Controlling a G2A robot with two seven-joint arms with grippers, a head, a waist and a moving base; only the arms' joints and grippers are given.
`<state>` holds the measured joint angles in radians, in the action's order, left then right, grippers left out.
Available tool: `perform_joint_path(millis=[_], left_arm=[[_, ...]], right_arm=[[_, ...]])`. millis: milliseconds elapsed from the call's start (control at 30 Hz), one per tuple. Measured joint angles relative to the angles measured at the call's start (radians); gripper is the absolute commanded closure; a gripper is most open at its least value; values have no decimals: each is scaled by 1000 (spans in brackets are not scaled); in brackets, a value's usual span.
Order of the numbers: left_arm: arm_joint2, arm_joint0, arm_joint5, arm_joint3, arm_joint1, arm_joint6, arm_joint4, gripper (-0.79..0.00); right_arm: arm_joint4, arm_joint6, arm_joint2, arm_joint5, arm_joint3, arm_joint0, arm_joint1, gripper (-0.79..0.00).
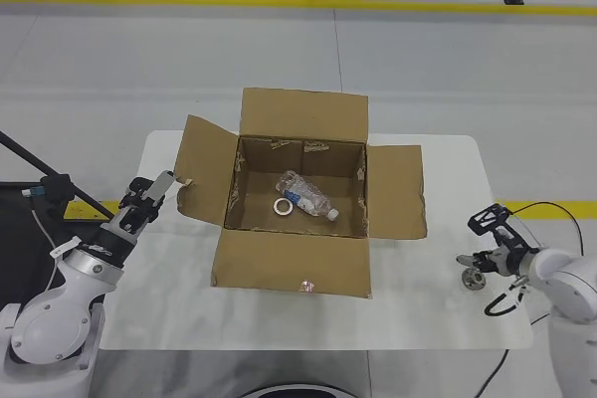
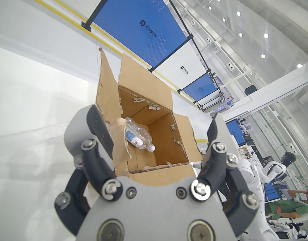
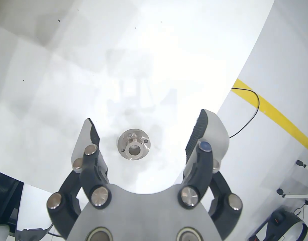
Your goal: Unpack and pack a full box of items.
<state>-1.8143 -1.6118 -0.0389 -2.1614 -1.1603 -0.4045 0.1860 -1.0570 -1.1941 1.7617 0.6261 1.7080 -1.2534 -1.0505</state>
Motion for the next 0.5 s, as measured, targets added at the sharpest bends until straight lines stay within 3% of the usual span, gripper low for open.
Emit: perform_joint_path(millis=[200, 400, 500], left_arm=[[0, 0, 0, 0, 0, 0, 0, -785], [0, 0, 0, 0, 0, 0, 0, -785], [0, 0, 0, 0, 0, 0, 0, -785]], right_arm=[[92, 56, 12, 56, -27, -48, 56, -631], [130, 50, -12, 50, -76, -60, 109, -650], [153, 55, -36, 55, -99, -56, 132, -566]])
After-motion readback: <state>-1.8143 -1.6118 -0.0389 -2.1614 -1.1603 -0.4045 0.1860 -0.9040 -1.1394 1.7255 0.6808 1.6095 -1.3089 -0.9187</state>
